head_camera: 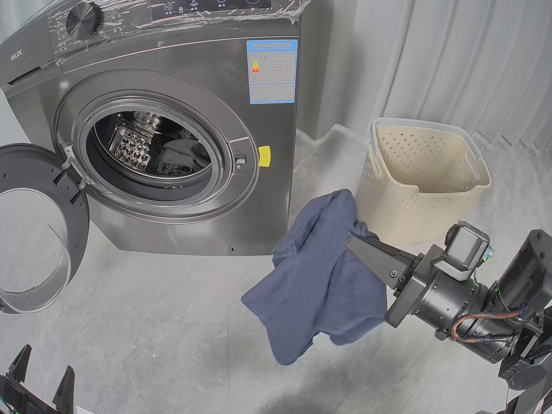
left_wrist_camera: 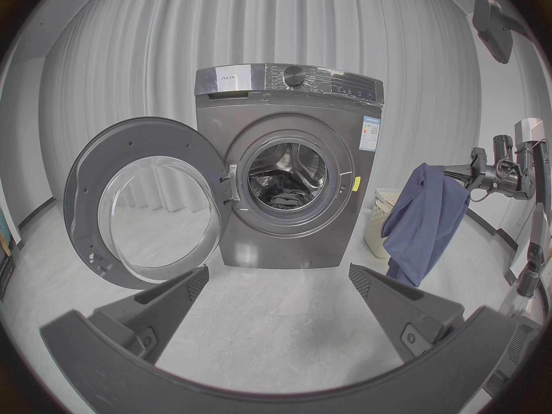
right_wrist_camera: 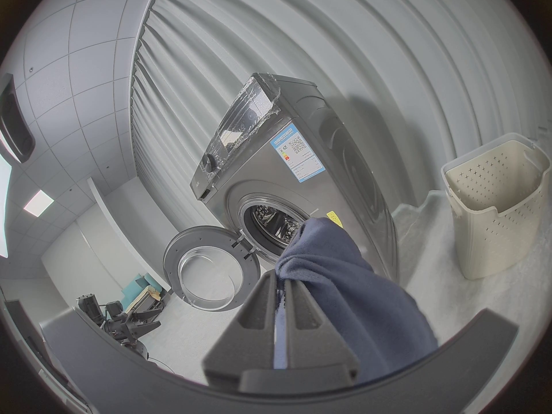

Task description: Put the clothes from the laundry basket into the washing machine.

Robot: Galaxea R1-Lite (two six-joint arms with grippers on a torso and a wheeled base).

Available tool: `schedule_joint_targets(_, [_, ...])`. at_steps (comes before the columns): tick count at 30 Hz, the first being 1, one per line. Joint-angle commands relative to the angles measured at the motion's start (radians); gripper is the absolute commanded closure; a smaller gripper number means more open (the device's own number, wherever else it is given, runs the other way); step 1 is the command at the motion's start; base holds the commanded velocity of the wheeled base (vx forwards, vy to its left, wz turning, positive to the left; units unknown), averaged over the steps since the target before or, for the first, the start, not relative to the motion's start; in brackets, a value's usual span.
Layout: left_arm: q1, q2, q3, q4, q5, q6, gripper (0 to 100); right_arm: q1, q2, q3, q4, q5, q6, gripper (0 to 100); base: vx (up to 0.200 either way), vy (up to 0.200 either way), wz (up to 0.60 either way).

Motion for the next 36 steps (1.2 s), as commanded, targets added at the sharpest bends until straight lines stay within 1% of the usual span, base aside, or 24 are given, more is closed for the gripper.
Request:
schedule_joint_targets(1, [0.0, -0.015, 0.015, 0.0, 0.0, 0.001, 0, 0.0, 0.0, 0.001, 0.0, -0.002, 0.0, 100, 0.0, 0.2, 0.0])
schedule_joint_targets(8, [0.0, -0.015, 0.015, 0.0, 0.002, -0.001, 0, 0.0, 0.0, 0.002, 0.0, -0.002, 0.0, 100, 0.0, 0.2, 0.0])
schedule_joint_targets(17, [0.0, -0.015, 0.015, 0.0, 0.0, -0.002, 0, -0.002, 0.0, 0.004, 0.0, -0.002, 0.0, 100, 0.0, 0.0, 0.0])
schedule_joint_targets(23, [0.0, -0.015, 0.015, 0.0, 0.002, -0.002, 0, -0.003, 0.0, 0.004, 0.0, -0.002, 0.0, 100, -0.2, 0.0, 0.0])
schedule_joint_targets(29, [0.0, -0.015, 0.015, 0.0, 0.002, -0.002, 0, -0.007, 0.0, 0.005, 0.0, -0.002, 0.001, 100, 0.0, 0.0, 0.0])
schedule_joint_targets(36, [0.0, -0.015, 0.015, 0.0, 0.002, -0.002, 0, -0.007, 0.0, 0.005, 0.0, -0.002, 0.001, 100, 0.0, 0.2, 0.0])
